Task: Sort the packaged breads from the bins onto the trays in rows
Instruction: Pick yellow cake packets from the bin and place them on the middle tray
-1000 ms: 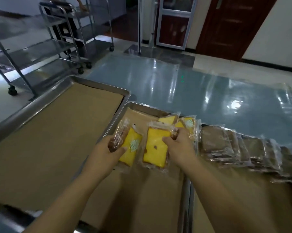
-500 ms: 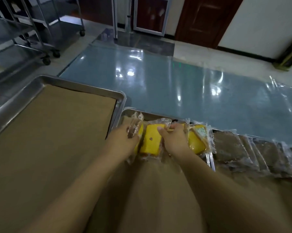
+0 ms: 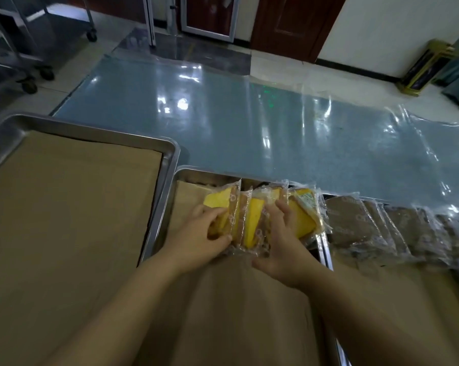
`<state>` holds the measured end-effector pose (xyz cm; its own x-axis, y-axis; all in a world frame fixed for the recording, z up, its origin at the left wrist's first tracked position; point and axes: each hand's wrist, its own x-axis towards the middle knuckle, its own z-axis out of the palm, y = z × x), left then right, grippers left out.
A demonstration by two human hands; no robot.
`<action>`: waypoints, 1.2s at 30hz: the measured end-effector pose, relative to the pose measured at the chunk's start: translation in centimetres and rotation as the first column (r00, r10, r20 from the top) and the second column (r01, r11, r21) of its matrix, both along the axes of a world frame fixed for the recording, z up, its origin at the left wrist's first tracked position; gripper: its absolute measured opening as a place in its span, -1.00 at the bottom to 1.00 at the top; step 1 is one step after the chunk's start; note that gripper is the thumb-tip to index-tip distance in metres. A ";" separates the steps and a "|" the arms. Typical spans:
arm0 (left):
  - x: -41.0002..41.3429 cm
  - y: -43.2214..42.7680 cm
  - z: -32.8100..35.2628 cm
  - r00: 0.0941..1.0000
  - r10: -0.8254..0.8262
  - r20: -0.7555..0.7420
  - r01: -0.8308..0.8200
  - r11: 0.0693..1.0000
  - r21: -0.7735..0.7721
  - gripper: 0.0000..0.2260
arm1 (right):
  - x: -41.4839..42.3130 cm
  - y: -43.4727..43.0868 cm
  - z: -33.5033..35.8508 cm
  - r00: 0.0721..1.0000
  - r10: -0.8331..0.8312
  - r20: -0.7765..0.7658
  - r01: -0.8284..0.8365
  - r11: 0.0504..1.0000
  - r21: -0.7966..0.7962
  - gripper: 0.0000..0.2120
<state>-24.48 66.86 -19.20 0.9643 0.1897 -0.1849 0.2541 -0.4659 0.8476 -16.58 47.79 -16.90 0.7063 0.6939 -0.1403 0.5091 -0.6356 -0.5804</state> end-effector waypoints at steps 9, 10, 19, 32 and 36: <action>1.0 0.5 -0.7 0.991 -0.052 0.120 0.015 0.956 0.293 -0.38 | 1.7 2.5 -0.3 0.994 -0.097 0.054 0.103 0.985 -0.136 -0.16; 1.3 0.5 -0.8 0.991 -0.046 0.128 0.003 0.949 0.316 -0.40 | 1.9 2.8 -0.4 0.993 -0.107 0.056 0.114 0.982 -0.147 -0.17; 0.0 -0.4 0.2 0.995 -0.016 0.094 -0.021 0.927 0.374 -0.43 | 1.4 1.6 1.5 0.986 -0.042 0.161 0.072 0.980 -0.184 -0.27; -6.0 -7.9 9.1 0.964 -0.232 0.128 0.124 0.822 0.555 -0.64 | -5.1 -11.1 11.5 0.973 0.071 0.219 -0.005 0.957 -0.290 -0.66; -7.0 -12.3 12.1 0.935 -0.337 0.112 0.199 0.757 0.622 -0.64 | -7.1 -17.5 13.6 0.957 0.059 0.283 0.040 0.943 -0.331 -0.59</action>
